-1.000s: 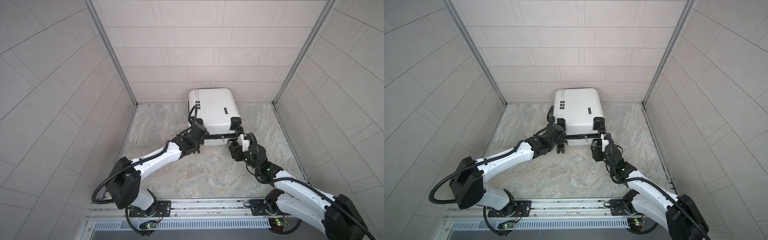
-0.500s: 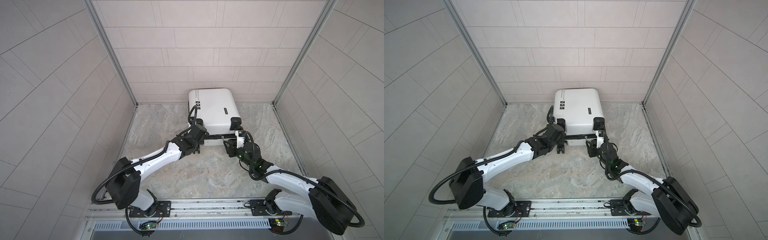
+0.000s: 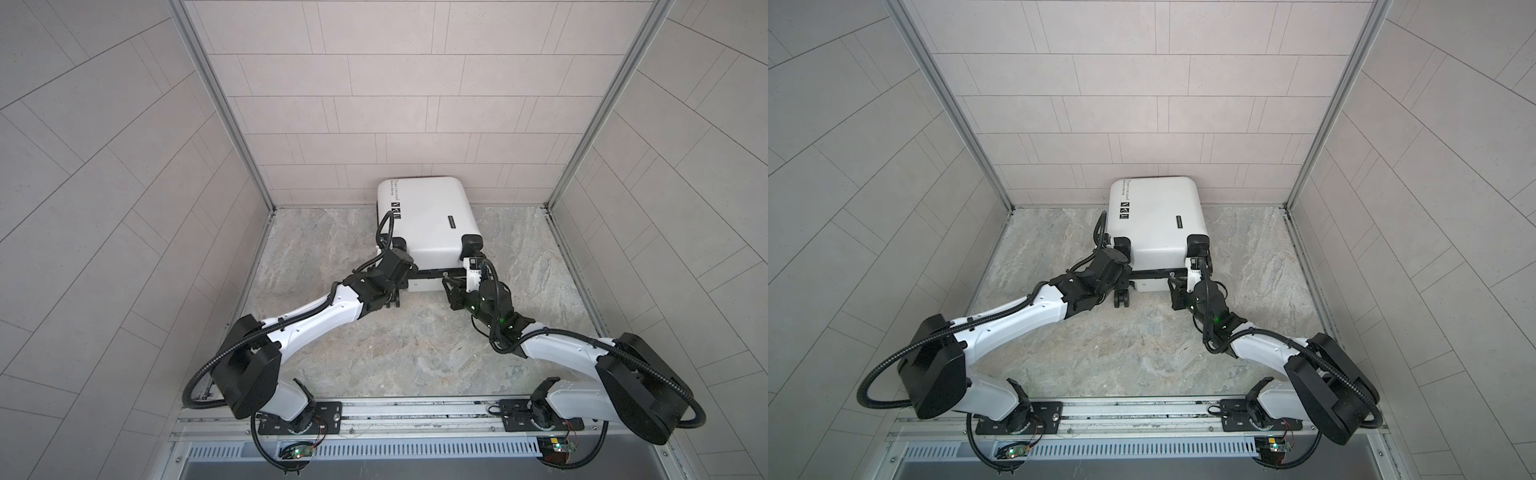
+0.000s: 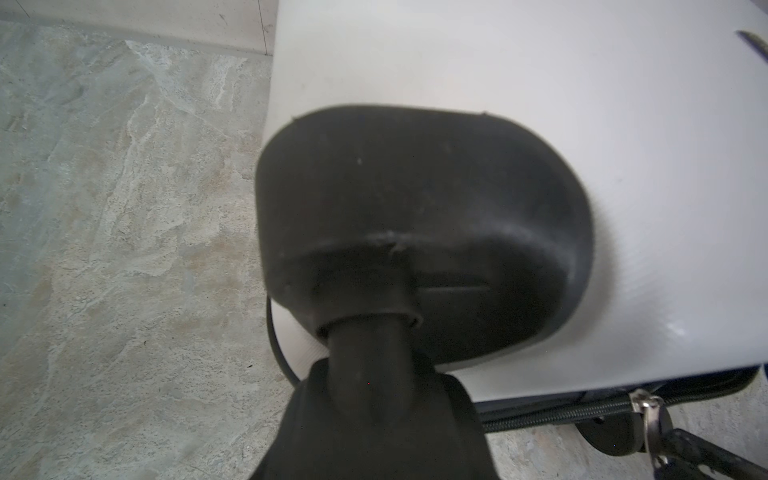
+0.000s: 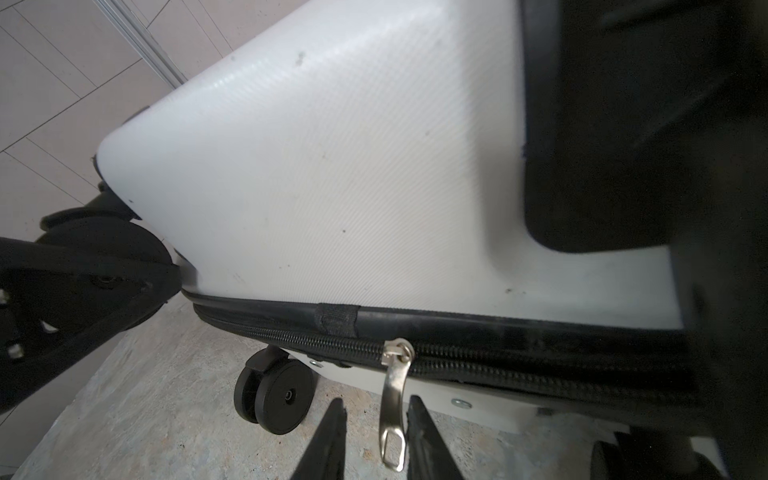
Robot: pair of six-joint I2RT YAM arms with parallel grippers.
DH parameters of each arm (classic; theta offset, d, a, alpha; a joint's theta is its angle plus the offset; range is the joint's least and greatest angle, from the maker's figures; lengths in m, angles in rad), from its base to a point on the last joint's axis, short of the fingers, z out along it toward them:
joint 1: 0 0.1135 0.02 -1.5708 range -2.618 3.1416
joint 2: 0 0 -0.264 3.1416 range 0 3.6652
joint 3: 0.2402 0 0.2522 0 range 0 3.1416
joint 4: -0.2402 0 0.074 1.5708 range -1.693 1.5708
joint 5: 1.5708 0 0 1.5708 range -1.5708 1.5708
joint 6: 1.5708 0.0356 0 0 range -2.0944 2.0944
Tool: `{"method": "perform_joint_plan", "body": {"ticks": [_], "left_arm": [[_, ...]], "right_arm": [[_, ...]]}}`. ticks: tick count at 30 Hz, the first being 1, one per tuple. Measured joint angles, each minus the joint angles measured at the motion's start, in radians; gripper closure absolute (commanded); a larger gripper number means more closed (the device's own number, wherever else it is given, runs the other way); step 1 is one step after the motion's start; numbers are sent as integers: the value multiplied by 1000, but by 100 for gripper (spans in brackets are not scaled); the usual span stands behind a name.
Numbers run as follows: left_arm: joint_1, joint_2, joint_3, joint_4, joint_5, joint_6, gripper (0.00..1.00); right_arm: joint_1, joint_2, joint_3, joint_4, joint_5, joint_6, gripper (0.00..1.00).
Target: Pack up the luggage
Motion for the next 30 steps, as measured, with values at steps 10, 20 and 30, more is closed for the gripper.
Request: {"method": "perform_joint_plan", "body": {"ticks": [10,20,30], "left_arm": [[0,-16,-24,27,6,0,100],[0,-25,-31,31,6,0,100],[0,-29,-34,31,8,-1,100]], "right_arm": [[6,61,29,16,3,5,81],[8,97,37,21,7,24,97],[12,61,31,-20,28,13,100]]}}
